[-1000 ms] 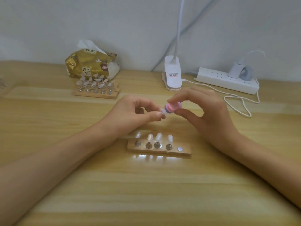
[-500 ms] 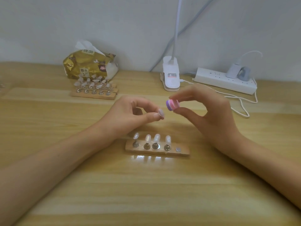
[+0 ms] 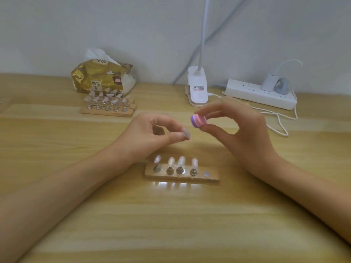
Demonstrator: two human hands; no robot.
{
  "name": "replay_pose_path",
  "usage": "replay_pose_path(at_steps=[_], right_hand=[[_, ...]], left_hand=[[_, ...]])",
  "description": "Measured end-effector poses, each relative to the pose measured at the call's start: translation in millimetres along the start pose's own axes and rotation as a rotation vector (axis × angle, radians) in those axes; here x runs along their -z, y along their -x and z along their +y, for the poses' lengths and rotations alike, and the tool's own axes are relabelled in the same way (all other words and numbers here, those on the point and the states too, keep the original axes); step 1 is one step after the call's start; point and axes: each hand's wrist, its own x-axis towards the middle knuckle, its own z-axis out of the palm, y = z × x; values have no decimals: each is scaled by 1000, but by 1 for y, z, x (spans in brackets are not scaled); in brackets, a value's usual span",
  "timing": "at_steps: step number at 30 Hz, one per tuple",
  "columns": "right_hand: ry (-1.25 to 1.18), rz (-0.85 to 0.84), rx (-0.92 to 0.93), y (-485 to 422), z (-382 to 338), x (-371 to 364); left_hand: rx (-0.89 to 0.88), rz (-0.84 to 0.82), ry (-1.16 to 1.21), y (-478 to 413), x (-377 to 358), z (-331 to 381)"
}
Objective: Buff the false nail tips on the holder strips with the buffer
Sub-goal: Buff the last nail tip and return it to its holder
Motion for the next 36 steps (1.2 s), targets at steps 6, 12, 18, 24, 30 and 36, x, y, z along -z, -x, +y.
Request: replay_pose_path(at_steps=[6,12,18,24,30,36], right_hand=[[26,-14,-20,1,3,0],[34,-25,-12,2,0,-1],[106,-37,29,2,1,-3],[90,-61,49,2,2,-5],[40,-66,60,1,-3,-5],[2,-36,31,1,-2,-1]], left_hand=[[15,12,8,0,1,-1],[30,38,10,0,-1,-1],[37,50,16,0,0,0],[36,46,14,0,0,0],[38,45,-16,1,0,1],[42,38,-8,0,-1,2]])
